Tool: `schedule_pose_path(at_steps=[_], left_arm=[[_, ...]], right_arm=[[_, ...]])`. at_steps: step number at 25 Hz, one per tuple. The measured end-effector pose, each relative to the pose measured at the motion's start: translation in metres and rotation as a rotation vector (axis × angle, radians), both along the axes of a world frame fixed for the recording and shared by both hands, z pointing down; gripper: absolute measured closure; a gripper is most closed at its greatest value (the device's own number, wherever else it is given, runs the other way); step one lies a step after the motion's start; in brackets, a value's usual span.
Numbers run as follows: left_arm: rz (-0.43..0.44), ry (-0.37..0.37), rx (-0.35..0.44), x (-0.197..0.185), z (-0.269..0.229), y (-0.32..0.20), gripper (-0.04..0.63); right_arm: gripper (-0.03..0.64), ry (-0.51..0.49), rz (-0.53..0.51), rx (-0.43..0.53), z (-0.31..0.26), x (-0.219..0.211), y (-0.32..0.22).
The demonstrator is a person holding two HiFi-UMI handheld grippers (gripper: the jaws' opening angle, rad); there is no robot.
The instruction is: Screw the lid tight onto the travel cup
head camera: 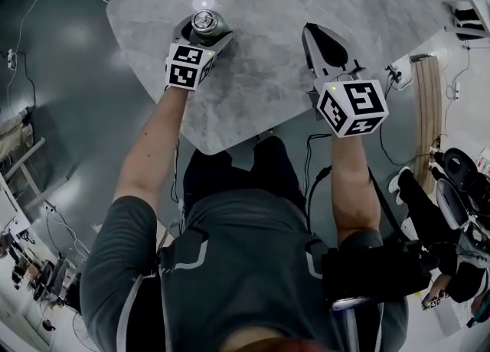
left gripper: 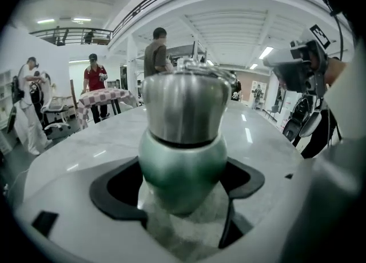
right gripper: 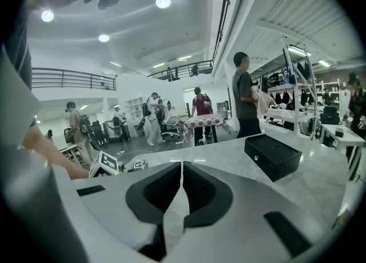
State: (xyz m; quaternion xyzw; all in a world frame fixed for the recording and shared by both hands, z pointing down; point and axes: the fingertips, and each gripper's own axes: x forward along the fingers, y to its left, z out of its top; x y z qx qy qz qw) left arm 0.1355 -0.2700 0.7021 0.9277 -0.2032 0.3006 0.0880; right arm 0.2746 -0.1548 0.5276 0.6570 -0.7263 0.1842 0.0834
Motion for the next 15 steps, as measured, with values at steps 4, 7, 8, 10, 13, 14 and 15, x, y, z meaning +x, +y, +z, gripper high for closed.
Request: schedule_pose_path(at_steps=[4, 7, 8, 10, 13, 14, 15], left_arm=[[-0.02, 0.003, -0.007, -0.02, -0.018, 0.011, 0.192], [-0.024, 0.017, -0.044, -0.033, -0.035, 0.023, 0.192], [-0.017, 0.026, -0.051, -0.036, -0.043, 0.029, 0.192], [-0.009, 0.061, -0.031, -0.044, -0.066, 0.04, 0.193], [-0.009, 0.119, -0.006, -0.054, -0.104, 0.054, 0.193], [-0.002, 0.134, -0.004, -0.056, -0.116, 0.057, 0.193], [0.004, 0.151, 0.0, -0.058, -0.129, 0.059, 0.193]], right_arm=[[0.581, 0.003, -0.001, 0.008, -0.019, -0.005, 0.008], [0.581, 0.008, -0.004, 0.021, -0.034, -0.008, 0.01], [0.581, 0.008, -0.004, 0.027, -0.04, -0.01, 0.01], [0.581, 0.008, -0.008, 0.038, -0.051, -0.016, 0.012], [0.581, 0.009, -0.026, 0.05, -0.068, -0.027, 0.018], [0.581, 0.012, -0.031, 0.056, -0.073, -0.029, 0.019], [0.581, 0.017, -0.035, 0.061, -0.079, -0.031, 0.02]])
